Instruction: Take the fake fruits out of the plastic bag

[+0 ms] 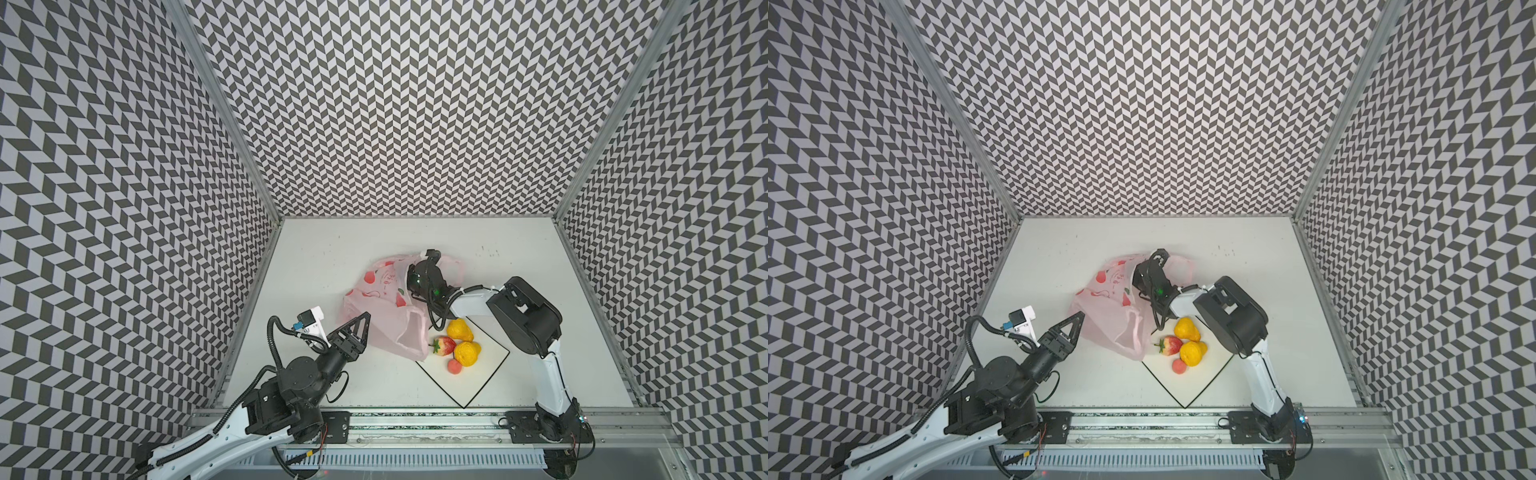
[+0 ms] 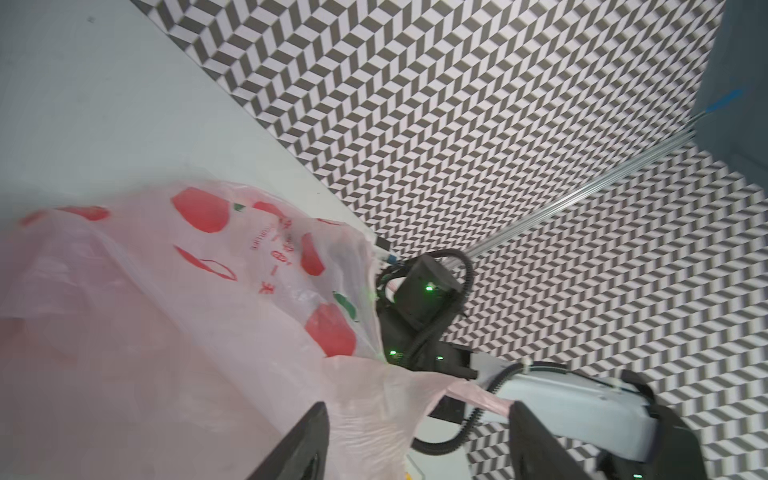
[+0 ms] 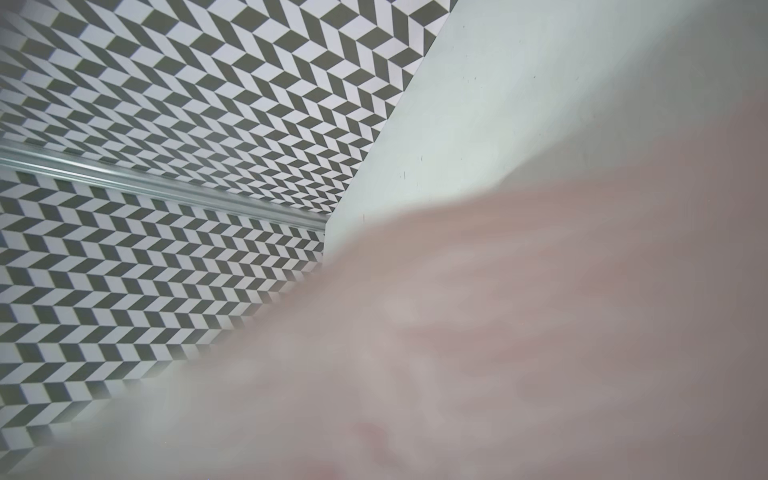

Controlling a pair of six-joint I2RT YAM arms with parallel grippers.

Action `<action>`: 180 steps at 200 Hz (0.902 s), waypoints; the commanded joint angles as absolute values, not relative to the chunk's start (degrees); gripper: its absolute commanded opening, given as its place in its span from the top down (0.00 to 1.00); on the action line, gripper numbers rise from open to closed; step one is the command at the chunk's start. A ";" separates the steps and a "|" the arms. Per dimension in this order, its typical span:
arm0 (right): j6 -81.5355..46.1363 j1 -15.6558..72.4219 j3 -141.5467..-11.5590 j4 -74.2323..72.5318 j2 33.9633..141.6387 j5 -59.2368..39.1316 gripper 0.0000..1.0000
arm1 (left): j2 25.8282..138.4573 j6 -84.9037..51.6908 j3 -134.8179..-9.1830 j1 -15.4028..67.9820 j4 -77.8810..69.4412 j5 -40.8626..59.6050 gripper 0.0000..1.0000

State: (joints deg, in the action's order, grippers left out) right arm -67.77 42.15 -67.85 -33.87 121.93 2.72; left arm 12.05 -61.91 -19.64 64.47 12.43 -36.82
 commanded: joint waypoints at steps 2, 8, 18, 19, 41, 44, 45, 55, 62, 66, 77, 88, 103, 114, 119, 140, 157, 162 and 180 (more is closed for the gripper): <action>-66.42 42.54 -67.12 -37.27 119.71 1.58 0.77 | 14.31 -71.53 -21.77 64.41 22.09 -42.75 0.02; -66.51 42.58 -67.15 -36.85 119.78 1.50 0.72 | 15.11 -72.97 -21.94 64.27 22.89 -42.80 0.00; -66.38 42.52 -67.05 -36.52 119.88 1.42 0.65 | 16.50 -75.46 -22.30 64.12 24.07 -42.64 0.00; -66.41 42.53 -66.97 -36.50 119.88 1.41 0.64 | 16.64 -75.70 -22.31 64.09 24.16 -42.63 0.00; -66.48 42.53 -66.43 -36.22 119.89 0.38 0.56 | 19.94 -80.02 -22.32 62.72 25.14 -41.03 0.00; -66.48 42.54 -66.42 -36.16 119.82 0.24 0.56 | 20.38 -80.14 -22.37 62.29 25.07 -40.47 0.00; -66.46 42.58 -66.43 -36.10 119.81 0.21 0.55 | 20.56 -80.15 -22.39 62.17 25.02 -40.36 0.00; -66.24 42.54 -65.99 -35.87 119.35 -0.01 0.54 | 22.24 -80.01 -22.79 59.85 24.43 -37.88 0.00; -65.93 42.54 -65.81 -35.80 119.03 -0.15 0.53 | 23.50 -79.19 -23.25 57.72 23.92 -35.67 0.00; -65.79 42.56 -65.69 -35.65 118.82 -0.17 0.53 | 24.20 -78.27 -23.56 56.12 23.34 -34.12 0.00; -65.28 42.63 -65.29 -35.27 118.17 -0.26 0.52 | 26.41 -74.85 -24.14 50.88 20.65 -28.49 0.00; -64.85 42.71 -64.99 -34.82 117.68 -0.35 0.52 | 30.37 -71.81 -24.65 44.80 17.87 -21.26 0.00; -64.60 42.77 -64.62 -34.26 117.08 -0.56 0.52 | 36.40 -69.48 -26.52 37.12 17.33 -12.26 0.00; -64.33 42.85 -64.30 -33.96 116.82 -0.63 0.52 | 42.32 -67.64 -29.18 33.30 19.11 -7.72 0.00; -64.34 42.90 -64.33 -33.77 116.79 -0.62 0.52 | 44.87 -66.61 -30.58 32.25 19.86 -6.28 0.00; -64.36 42.89 -64.25 -33.50 116.69 -0.97 0.52 | 54.52 -64.24 -36.02 31.60 22.52 -4.11 0.00; -64.33 43.04 -64.40 -33.50 116.47 -1.23 0.52 | 58.79 -63.67 -37.63 31.62 21.61 -3.66 0.00; -64.24 43.07 -64.46 -33.49 116.52 -1.27 0.52 | 59.43 -63.55 -37.58 31.63 20.60 -3.63 0.00; -63.57 43.24 -64.93 -32.74 116.38 -1.67 0.52 | 60.96 -63.02 -36.75 30.98 16.68 -3.46 0.00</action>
